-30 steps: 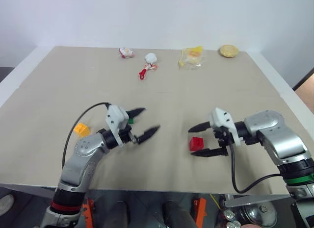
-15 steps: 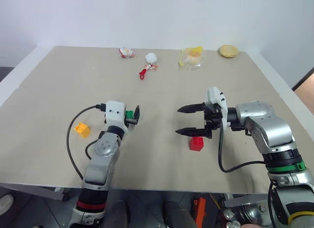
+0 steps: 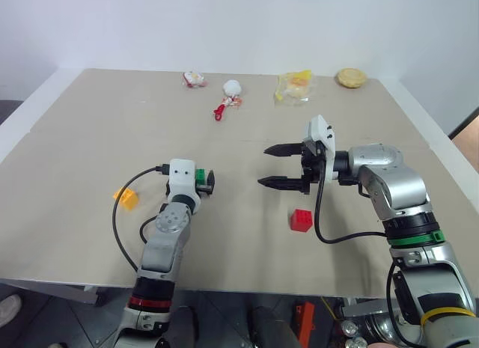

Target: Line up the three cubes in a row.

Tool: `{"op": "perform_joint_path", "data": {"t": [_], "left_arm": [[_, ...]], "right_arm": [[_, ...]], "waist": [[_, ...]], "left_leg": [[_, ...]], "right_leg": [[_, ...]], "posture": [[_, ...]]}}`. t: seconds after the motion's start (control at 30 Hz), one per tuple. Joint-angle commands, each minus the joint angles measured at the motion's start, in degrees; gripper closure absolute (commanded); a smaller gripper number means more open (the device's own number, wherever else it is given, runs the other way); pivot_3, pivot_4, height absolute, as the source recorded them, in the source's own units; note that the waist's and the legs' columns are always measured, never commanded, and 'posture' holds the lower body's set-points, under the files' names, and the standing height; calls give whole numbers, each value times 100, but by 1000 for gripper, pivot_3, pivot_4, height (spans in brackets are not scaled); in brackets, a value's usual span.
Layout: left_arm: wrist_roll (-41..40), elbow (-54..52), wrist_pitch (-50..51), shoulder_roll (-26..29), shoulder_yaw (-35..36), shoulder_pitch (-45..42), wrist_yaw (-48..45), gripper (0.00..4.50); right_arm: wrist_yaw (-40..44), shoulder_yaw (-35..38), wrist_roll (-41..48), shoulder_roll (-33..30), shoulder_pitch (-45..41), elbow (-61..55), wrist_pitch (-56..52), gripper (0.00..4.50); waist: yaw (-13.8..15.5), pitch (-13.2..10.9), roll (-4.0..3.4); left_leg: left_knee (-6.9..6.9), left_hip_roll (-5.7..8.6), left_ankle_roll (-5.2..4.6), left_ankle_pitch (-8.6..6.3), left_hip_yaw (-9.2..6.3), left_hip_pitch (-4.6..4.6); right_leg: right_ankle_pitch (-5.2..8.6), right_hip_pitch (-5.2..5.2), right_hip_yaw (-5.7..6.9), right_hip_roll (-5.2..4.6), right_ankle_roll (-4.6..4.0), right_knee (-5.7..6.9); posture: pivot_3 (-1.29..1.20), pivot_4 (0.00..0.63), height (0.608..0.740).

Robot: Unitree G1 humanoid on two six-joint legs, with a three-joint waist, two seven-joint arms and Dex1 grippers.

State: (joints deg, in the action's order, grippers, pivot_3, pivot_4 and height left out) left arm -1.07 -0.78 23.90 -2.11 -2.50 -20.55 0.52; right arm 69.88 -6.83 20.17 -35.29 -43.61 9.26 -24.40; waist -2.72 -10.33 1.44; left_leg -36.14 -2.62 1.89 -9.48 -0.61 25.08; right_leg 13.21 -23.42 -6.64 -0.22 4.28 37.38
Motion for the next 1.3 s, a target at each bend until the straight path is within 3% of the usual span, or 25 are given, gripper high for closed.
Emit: {"op": "perform_joint_path", "data": {"t": [0.03,0.13,0.17,0.43,0.57,0.77,0.9,1.07,1.3], "left_arm": [[31,-24,-17,-18,-93,-140,-56,0],[38,21,-28,-30,-83,-181,-54,0],[39,27,-35,-35,-83,-190,-55,557],[-16,44,-35,-20,2,-205,-75,3146],[-461,49,-282,299,134,-323,-905,3124],[-1519,-22,-937,1590,-598,-371,-4539,3124],[-1667,211,-1305,2259,-1062,-414,-6110,3124],[-1473,918,-1937,2390,-1367,-764,-6939,3124],[-1196,1929,-2365,1931,-1604,-1386,-7254,3124]], "right_arm": [[19,66,17,0,-185,-116,30,81],[8,80,25,9,-183,-155,3,81],[1,86,28,9,-180,-170,-4,0],[3,141,82,-21,-136,-260,-66,0],[28,308,302,-151,51,-680,-248,0],[481,636,723,-834,1000,-1595,-288,0],[523,675,626,-1240,1446,-1857,-229,0],[275,874,760,-1386,1685,-2181,-362,0],[-133,1155,925,-1482,2098,-2745,-618,0]], "waist": [[0,0,0],[0,0,0],[0,0,0],[0,0,0],[0,0,0],[16,0,-1],[-2,0,-2],[-1,0,-2],[12,0,-1]], "left_leg": [[0,0,0,0,0,0],[0,0,0,0,0,0],[0,0,0,0,0,0],[5,0,0,0,0,0],[7,0,0,0,0,0],[26,2,8,-1,-7,2],[43,3,12,-5,-4,0],[47,-6,7,-2,-8,-8],[23,1,6,-1,-9,2]], "right_leg": [[0,0,0,0,0,0],[-1,0,0,0,-1,0],[-1,0,0,0,-1,0],[0,-2,0,0,-1,0],[0,-3,0,0,-1,0],[20,-2,12,-4,-15,-6],[31,-6,13,-10,-16,-8],[39,-10,19,0,-52,-5],[36,0,19,-10,-39,-7]], "posture": [[0,150,740],[0,150,740],[0,150,740],[0,150,740],[0,150,740],[0,150,740],[0,150,740],[0,150,740],[0,150,740]]}}
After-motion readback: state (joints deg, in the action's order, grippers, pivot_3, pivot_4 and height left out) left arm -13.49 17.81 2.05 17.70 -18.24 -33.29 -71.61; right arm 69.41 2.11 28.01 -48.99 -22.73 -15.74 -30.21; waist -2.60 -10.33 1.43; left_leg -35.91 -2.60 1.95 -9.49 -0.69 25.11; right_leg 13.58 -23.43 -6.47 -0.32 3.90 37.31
